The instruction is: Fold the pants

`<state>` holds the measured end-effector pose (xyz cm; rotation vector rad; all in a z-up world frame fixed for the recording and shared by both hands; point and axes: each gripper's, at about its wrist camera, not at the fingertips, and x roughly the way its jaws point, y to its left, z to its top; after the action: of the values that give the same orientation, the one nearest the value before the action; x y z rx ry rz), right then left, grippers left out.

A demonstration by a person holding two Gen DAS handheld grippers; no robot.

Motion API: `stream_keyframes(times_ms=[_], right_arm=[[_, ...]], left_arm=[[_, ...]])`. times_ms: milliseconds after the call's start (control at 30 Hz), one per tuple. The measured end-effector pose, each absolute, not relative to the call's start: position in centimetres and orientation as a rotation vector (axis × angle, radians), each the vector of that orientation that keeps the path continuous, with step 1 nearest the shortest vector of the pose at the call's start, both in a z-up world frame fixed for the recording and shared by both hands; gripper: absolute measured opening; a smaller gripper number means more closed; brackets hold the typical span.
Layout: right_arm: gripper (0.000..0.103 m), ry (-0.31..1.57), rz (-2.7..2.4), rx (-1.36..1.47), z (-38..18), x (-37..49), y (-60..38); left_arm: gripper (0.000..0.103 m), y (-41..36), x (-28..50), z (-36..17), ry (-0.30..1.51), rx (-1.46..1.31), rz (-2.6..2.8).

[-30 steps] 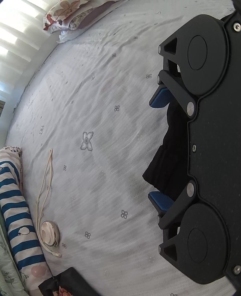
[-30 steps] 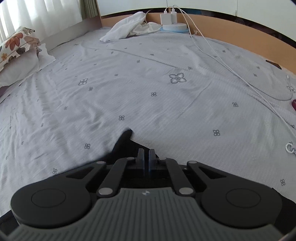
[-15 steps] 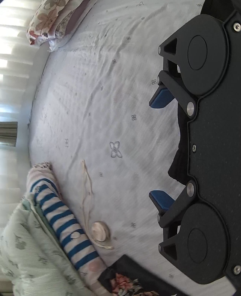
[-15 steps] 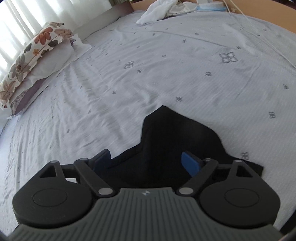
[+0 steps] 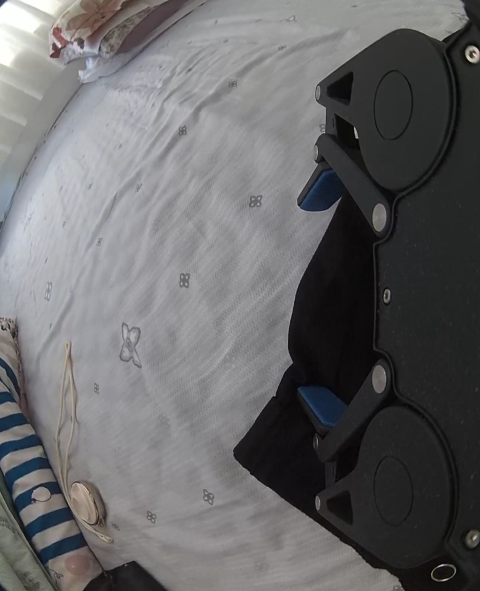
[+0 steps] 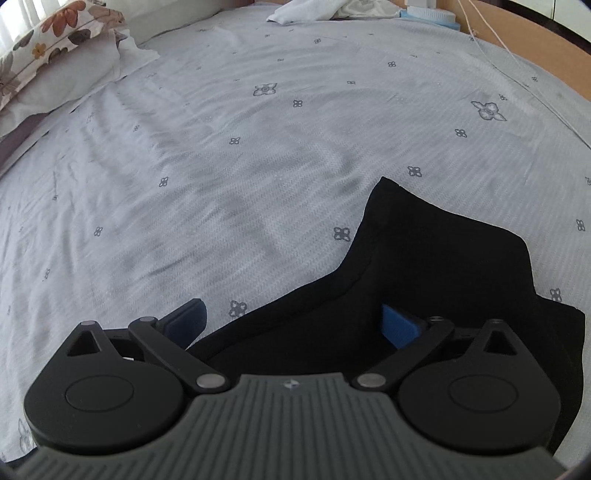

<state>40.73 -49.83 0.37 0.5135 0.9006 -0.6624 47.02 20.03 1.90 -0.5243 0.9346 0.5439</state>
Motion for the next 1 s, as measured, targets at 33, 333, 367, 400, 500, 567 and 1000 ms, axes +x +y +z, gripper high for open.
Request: stream_keyframes(times_ms=[33,333,367,400,500,567,1000], right_arm=[[0.103,0.901,-0.672,0.514,0.3,41.0,-49.9],[0.095,0.959,-0.759,0.419,-0.2,42.2,-48.6],[0.087,0.955,-0.761,0.411,-0.1,41.9,-48.5],[0.076,0.944,-0.766,0.406,0.2,41.5,-48.5],[0.026,0.924,-0.799,0.396,1.3,40.1,-49.0],[0.019,0.916,-0.769,0.448,1.7,38.7,-50.0],[0.003,0.828,-0.649,0.59,4.6,26.5,-53.5]], left_arm=[[0.103,19.9,47.1,1.6,0.927,-0.517,0.555],[0.093,16.8,48.1,0.5,0.946,-0.326,0.624],[0.08,16.7,47.8,0.8,0.937,-0.316,0.631],[0.058,16.6,47.4,1.1,0.926,-0.304,0.64],[0.013,16.7,46.4,2.1,0.903,-0.33,0.564],[0.007,17.0,45.6,2.5,0.909,-0.357,0.55],[0.005,18.8,36.5,7.2,0.875,-0.42,0.411]])
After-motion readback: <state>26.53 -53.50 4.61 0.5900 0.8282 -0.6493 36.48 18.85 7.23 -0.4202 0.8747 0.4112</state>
